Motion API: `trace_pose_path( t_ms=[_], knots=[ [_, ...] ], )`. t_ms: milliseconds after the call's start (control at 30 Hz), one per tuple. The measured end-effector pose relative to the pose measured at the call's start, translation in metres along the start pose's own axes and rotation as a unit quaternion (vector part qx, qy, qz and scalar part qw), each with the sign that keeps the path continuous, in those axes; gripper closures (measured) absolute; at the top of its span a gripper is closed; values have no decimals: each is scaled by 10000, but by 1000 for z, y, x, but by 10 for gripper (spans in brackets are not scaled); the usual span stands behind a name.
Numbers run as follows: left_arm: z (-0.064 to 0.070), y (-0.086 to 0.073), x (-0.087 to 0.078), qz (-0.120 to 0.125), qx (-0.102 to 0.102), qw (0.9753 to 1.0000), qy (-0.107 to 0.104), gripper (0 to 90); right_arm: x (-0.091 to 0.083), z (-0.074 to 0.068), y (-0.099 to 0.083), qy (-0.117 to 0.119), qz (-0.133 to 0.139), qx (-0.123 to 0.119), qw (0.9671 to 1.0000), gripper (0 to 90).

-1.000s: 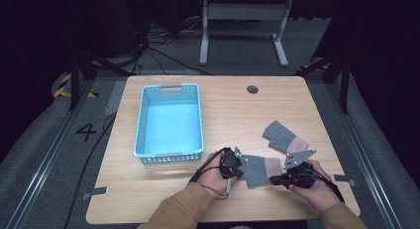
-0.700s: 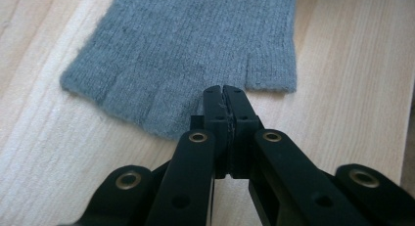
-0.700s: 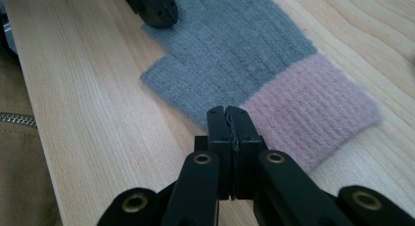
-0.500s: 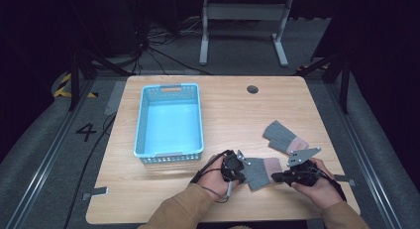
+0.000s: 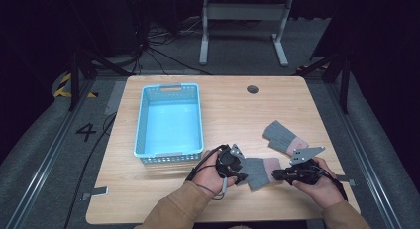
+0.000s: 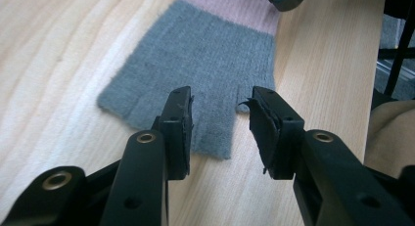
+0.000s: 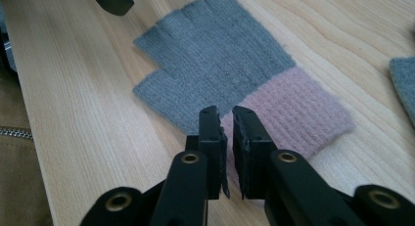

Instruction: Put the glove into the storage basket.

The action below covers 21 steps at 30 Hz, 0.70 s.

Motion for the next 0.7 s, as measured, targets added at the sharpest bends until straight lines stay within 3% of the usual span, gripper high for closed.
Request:
trace_pose_path(
  t_ms=[300,567,700],
  knots=[
    [-9,-6,-12,68,-138,9999,23,606,-8,11,4,-129,178,148,9996,745],
    [-14,-21,-23,61,-314,9995,87,602,-24,38,12,-418,434,445,9972,677],
    [-15,-31,-27,37,-409,9991,134,598,-29,59,15,-672,532,717,9937,600]
  ],
)
Point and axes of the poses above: each handheld gripper's, and its own axes: x roughly forward along the jaws, y roughly out of its top, z roughly to its right, the point moved 10 cm from there along x, roughly forward along the jaws, and after that the axes turned 14 degrees about -z, right-handed, at the moved point
